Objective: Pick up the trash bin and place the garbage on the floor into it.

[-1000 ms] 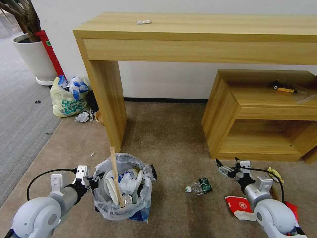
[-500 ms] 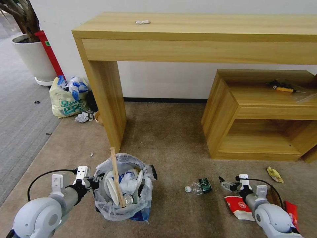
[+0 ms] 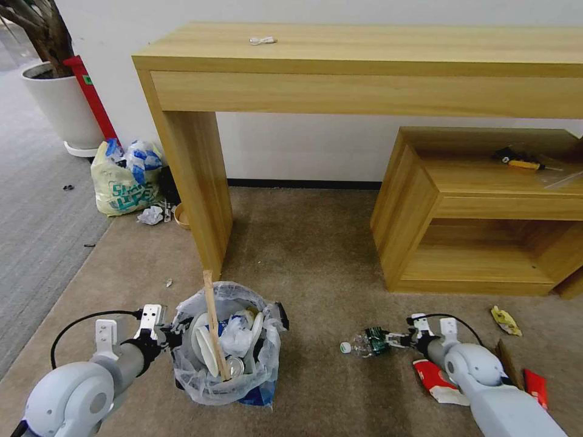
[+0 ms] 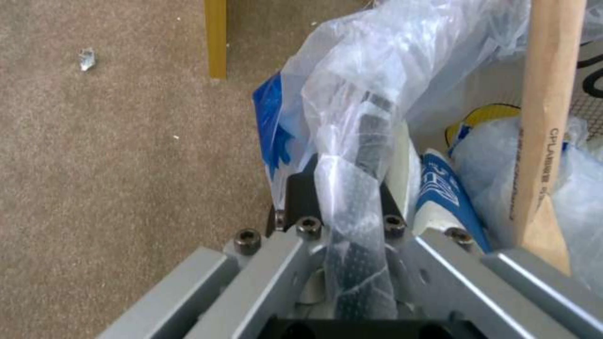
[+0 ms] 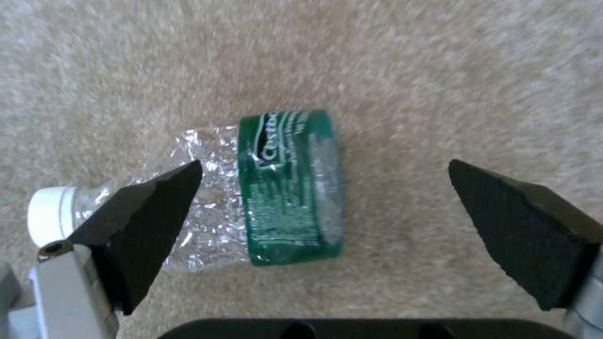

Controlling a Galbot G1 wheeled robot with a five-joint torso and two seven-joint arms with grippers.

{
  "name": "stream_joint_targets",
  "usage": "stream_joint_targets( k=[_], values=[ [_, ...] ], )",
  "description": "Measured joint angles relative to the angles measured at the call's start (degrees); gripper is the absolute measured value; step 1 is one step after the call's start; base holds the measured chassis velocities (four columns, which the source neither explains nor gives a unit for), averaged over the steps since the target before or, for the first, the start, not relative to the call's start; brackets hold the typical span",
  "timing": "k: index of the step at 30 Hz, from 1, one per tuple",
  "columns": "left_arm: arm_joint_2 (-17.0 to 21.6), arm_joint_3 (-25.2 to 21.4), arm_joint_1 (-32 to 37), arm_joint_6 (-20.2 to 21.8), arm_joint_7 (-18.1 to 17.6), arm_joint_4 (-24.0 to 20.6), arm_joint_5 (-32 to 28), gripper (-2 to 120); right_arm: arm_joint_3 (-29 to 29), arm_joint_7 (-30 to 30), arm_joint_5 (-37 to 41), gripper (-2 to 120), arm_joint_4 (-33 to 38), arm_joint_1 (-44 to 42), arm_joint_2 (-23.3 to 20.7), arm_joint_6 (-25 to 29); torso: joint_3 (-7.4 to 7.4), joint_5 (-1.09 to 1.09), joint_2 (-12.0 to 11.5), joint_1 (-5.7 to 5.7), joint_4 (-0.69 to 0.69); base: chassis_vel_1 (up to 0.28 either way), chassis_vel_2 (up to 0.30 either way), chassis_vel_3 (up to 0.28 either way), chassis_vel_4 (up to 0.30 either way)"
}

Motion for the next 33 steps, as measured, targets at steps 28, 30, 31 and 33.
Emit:
stream_joint_targets(
  k=[28, 30, 31, 33],
  values=[
    [-0.2, 0.0, -0.1, 0.0, -0.1, 0.0, 0.0, 0, -4.6, 7.7, 1.6, 74, -8.5, 6.1, 5.2, -2.6, -0.01, 0.0, 0.0, 0.0, 0.0, 0.0, 0.0, 0.0, 0.0],
    [-0.2, 0.0, -0.1, 0.0, -0.1, 0.0, 0.0, 0, -4.6, 7.0, 1.1, 71, -9.1, 6.4, 5.4, -2.3, -0.01, -0.01, 0.0, 0.0, 0.0, 0.0, 0.0, 0.0, 0.0],
    [-0.2, 0.0, -0.1, 0.0, -0.1, 0.0, 0.0, 0, -4.5, 6.5, 0.7, 69, -9.4, 6.5, 5.5, -2.2, -0.01, -0.01, 0.0, 0.0, -0.01, 0.0, 0.0, 0.0, 0.0],
    [-0.2, 0.1, -0.1, 0.0, -0.2, 0.0, 0.0, 0, -4.4, 6.1, 0.5, 69, -9.6, 6.5, 5.5, -2.0, -0.01, -0.01, 0.0, 0.0, -0.01, 0.0, 0.0, 0.0, 0.0]
  ],
)
